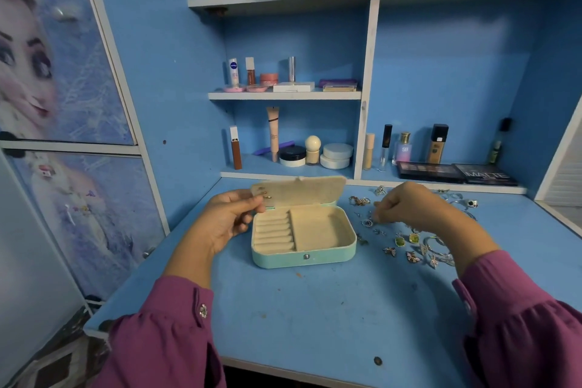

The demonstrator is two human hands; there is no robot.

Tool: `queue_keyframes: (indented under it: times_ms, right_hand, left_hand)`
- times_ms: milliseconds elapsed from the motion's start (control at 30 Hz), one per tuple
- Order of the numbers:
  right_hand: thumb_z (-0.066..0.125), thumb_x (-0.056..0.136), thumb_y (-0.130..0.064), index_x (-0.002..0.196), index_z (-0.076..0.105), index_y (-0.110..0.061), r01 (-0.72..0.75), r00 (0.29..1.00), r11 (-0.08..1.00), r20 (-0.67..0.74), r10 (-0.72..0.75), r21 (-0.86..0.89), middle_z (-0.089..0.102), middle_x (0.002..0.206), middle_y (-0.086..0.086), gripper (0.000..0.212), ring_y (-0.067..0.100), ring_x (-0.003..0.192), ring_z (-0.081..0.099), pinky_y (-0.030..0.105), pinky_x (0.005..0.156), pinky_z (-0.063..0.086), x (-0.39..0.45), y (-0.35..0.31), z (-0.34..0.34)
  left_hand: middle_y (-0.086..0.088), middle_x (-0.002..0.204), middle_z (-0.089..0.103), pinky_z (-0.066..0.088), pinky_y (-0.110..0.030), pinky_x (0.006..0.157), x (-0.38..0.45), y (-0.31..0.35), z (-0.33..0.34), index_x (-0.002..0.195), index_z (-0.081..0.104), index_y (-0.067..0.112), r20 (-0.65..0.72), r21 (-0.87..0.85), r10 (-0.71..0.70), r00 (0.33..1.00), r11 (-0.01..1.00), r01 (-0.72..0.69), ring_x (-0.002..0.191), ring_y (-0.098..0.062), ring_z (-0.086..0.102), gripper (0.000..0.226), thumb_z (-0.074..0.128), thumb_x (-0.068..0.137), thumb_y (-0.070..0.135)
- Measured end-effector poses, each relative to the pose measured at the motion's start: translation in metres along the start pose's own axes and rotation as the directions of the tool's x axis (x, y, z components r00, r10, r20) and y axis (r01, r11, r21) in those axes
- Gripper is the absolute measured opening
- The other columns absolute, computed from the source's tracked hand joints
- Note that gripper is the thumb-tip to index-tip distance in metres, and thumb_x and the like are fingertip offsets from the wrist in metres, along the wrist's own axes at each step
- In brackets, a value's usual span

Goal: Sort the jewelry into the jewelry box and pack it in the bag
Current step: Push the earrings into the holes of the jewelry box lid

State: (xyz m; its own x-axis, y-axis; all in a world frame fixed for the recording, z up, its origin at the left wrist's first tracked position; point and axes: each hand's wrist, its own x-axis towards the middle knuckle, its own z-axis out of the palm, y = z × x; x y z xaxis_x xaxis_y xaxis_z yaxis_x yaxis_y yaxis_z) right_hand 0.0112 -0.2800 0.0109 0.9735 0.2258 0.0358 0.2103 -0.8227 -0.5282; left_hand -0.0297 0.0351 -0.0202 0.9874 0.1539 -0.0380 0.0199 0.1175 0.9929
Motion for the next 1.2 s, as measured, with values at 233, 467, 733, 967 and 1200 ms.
queue_keyframes:
  times_ms: [233,467,733,967,1200]
  right_hand:
    - [0.078,0.072,-0.03,0.074,0.077,-0.025,-0.027,0.997,0.981,0.061,0.039,-0.194,0.072,0.081,-0.009,0.006,0.012,0.077,0.064,0.035,0.077,0.056,0.003,0.001,0.007]
    - [0.063,0.081,-0.024,0.066,0.063,-0.019,0.021,0.999,0.984,-0.035,-0.028,-0.176,0.066,0.069,0.0,0.016,0.02,0.062,0.062,0.033,0.06,0.053,0.004,-0.005,0.015]
    - [0.057,0.09,-0.024,0.093,0.069,-0.019,0.23,0.957,0.971,-0.168,-0.237,-0.056,0.064,0.1,-0.001,0.014,0.016,0.089,0.057,0.031,0.075,0.047,0.008,-0.072,0.055]
    - [0.055,0.092,-0.026,0.099,0.07,-0.018,0.314,0.918,0.939,-0.207,-0.338,-0.141,0.061,0.106,0.003,0.018,0.024,0.097,0.057,0.035,0.08,0.044,0.031,-0.121,0.099]
    - [0.049,0.093,-0.024,0.098,0.07,-0.017,0.278,0.913,0.942,-0.254,-0.32,-0.188,0.061,0.105,0.005,0.022,0.026,0.093,0.057,0.034,0.075,0.038,0.045,-0.133,0.116]
  left_hand:
    - [0.0,0.06,0.056,0.031,-0.017,0.037,0.01,-0.011,0.011,0.086,0.066,0.007,-0.143,0.086,0.092,0.985,0.993,-0.08,0.039,-0.005,0.035,0.012,0.061,0.092,0.015]
    - [0.0,0.062,0.056,0.033,-0.018,0.037,0.017,-0.014,0.01,0.089,0.067,0.013,-0.205,0.109,0.09,0.975,0.992,-0.069,0.041,-0.007,0.036,0.009,0.058,0.093,0.012]
    - [-0.001,0.063,0.056,0.033,-0.018,0.037,0.022,-0.015,0.009,0.093,0.066,0.01,-0.2,0.086,0.084,0.976,0.994,-0.068,0.039,-0.005,0.037,0.008,0.058,0.092,0.011]
    - [-0.003,0.064,0.058,0.033,-0.018,0.038,0.021,-0.016,0.008,0.096,0.068,0.007,-0.189,0.054,0.087,0.978,0.995,-0.078,0.042,-0.006,0.038,0.01,0.06,0.091,0.011]
    - [-0.003,0.064,0.063,0.033,-0.017,0.036,0.018,-0.014,0.009,0.101,0.068,0.003,-0.197,0.053,0.078,0.977,0.996,-0.069,0.04,-0.006,0.038,0.015,0.06,0.092,0.012]
